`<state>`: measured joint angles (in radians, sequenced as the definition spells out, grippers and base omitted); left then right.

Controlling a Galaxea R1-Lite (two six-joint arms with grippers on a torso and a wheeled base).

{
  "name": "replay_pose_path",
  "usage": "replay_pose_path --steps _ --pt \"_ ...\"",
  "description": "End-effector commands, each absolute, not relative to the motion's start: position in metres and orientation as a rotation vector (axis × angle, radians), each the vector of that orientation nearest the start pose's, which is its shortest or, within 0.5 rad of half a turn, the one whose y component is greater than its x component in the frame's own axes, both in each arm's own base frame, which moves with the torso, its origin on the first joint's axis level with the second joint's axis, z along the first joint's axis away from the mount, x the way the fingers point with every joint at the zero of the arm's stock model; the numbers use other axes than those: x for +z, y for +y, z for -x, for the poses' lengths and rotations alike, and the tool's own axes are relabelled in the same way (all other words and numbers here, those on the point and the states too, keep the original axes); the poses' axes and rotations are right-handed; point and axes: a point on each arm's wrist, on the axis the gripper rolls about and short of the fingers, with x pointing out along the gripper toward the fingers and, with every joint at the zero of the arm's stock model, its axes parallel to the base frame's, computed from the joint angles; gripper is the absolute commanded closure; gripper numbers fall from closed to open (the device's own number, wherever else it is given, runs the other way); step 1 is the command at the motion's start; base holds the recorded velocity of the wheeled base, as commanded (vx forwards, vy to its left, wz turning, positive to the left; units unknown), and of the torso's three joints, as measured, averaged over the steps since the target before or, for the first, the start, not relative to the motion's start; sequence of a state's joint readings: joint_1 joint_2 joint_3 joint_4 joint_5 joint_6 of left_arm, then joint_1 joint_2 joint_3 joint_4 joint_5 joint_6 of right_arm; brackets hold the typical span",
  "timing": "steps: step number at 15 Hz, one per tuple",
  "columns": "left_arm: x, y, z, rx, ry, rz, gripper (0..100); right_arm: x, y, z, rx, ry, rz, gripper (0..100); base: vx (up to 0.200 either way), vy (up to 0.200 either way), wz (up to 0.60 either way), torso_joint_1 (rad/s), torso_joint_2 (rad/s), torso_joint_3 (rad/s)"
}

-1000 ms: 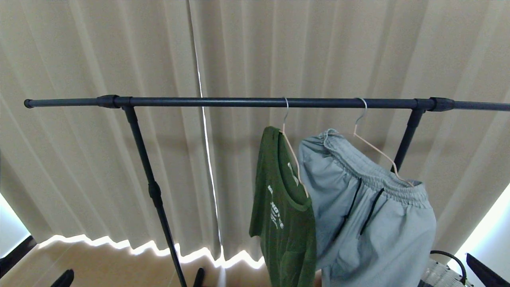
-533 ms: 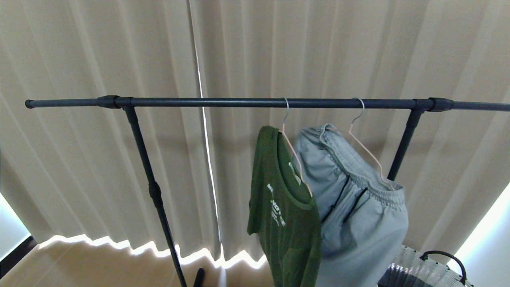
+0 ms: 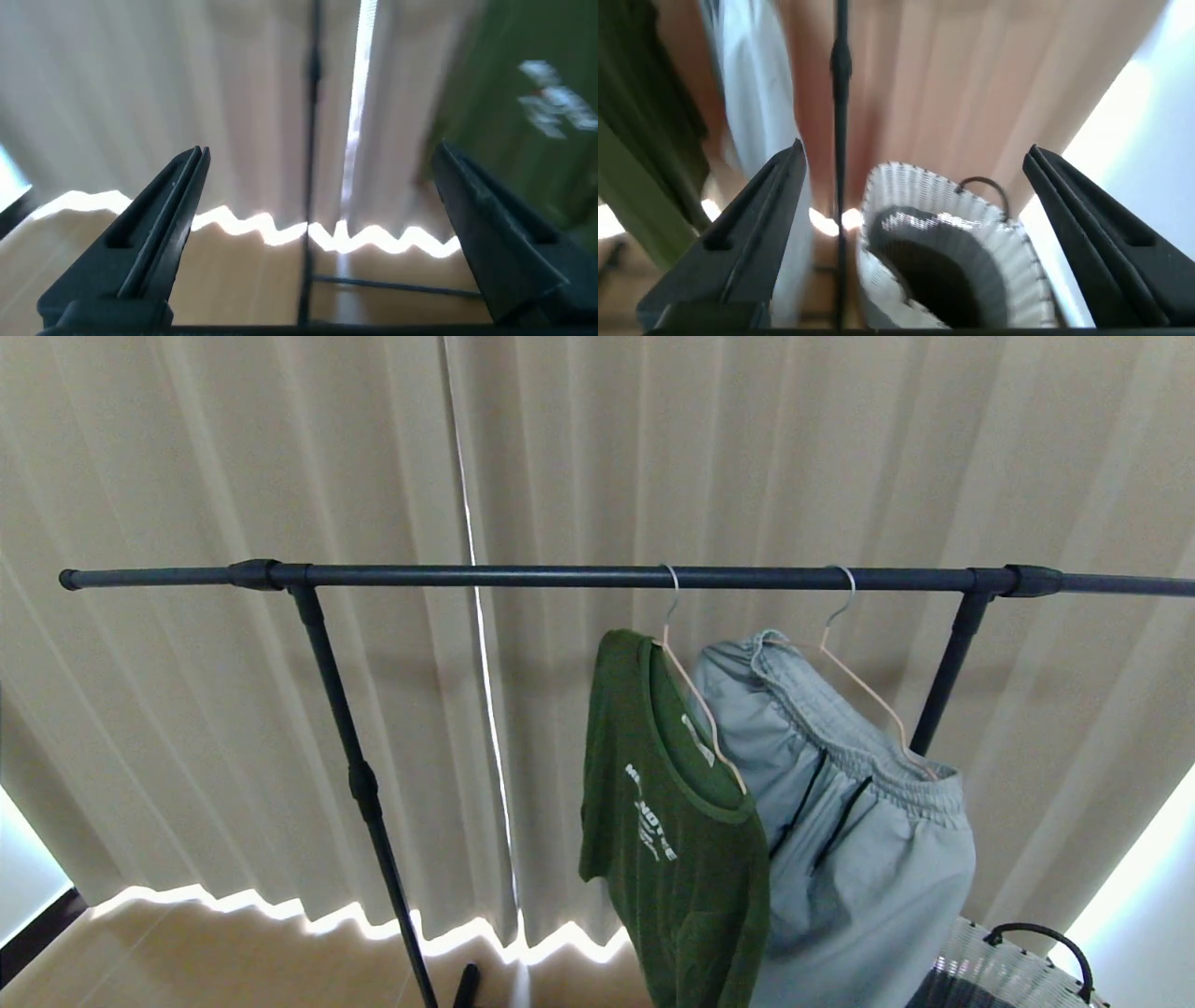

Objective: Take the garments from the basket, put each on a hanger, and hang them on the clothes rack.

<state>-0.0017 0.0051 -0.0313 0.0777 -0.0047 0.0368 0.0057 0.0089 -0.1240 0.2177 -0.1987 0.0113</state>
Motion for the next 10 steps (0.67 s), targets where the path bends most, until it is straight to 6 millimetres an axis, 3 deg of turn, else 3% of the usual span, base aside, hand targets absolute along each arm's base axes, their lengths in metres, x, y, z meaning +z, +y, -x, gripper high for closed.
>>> replay_pose_path --steps 1,10 --pt "0.0756 -0.0017 0.0251 -0.081 0.044 -0.04 0 0.0791 -0.0046 0.0287 -0.191 0.07 -0.023 0 0.0 0.0 0.0 0.0 0.0 0.0" --pt "0.076 -0.002 0.0253 -0.089 0.042 -0.049 0 0.0774 -0.0022 0.0247 -0.083 0.019 -0.024 0 0.0 0.0 0.0 0.0 0.0 0.0"
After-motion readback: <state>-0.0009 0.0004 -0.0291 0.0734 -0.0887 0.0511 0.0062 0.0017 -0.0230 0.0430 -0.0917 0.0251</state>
